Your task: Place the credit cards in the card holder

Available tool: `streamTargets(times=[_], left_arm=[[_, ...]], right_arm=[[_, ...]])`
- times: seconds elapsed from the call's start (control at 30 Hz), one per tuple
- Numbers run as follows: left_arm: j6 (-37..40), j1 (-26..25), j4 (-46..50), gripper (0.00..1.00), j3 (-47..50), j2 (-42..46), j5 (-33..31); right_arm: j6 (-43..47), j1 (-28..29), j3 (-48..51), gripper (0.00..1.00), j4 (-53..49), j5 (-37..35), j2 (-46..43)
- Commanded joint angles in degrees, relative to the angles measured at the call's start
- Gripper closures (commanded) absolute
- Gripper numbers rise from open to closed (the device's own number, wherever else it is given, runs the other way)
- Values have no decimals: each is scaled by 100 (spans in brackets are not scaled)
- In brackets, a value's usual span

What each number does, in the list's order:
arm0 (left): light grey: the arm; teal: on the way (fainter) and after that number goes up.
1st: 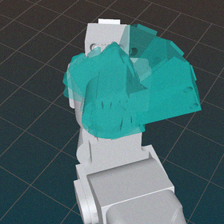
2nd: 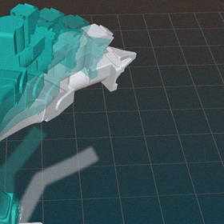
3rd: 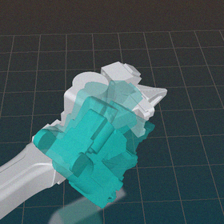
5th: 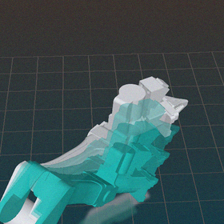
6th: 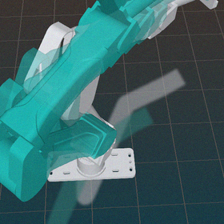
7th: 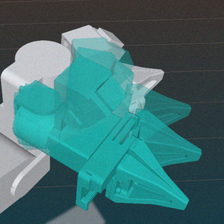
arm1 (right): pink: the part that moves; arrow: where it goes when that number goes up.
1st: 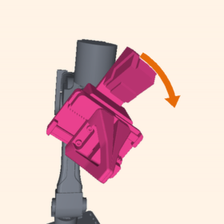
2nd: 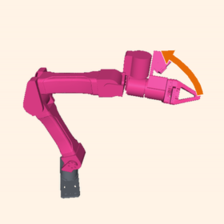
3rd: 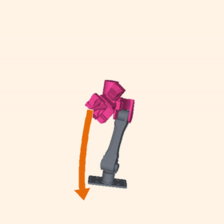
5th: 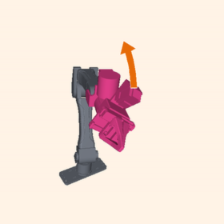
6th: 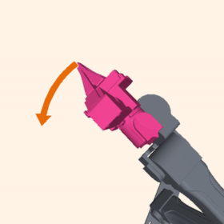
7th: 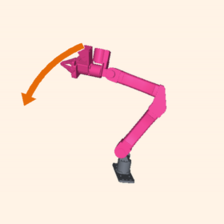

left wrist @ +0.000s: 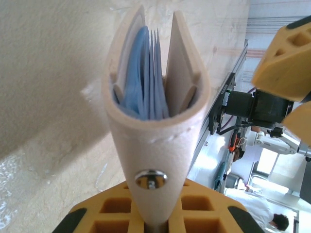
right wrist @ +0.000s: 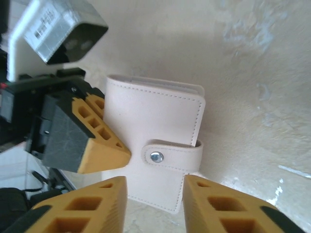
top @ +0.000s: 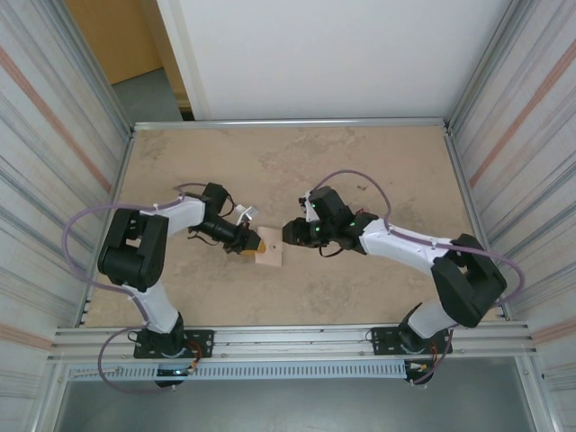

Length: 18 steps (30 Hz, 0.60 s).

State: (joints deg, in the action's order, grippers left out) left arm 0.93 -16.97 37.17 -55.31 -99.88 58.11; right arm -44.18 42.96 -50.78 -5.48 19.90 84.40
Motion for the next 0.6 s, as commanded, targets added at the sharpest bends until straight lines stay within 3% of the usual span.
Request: streamTargets(times=[0.0, 0.27, 0.57], left_arm=[[356, -9, -24, 100, 79, 452, 264], [876, 51, 2, 100, 260, 1011, 912], [1017, 220, -140, 100, 643, 1688, 1483]], right_arm=[[170, -127, 163, 56, -337, -216, -542], [193, -385, 322, 38, 12, 153, -963], [2, -507, 238, 31, 820, 975, -514]])
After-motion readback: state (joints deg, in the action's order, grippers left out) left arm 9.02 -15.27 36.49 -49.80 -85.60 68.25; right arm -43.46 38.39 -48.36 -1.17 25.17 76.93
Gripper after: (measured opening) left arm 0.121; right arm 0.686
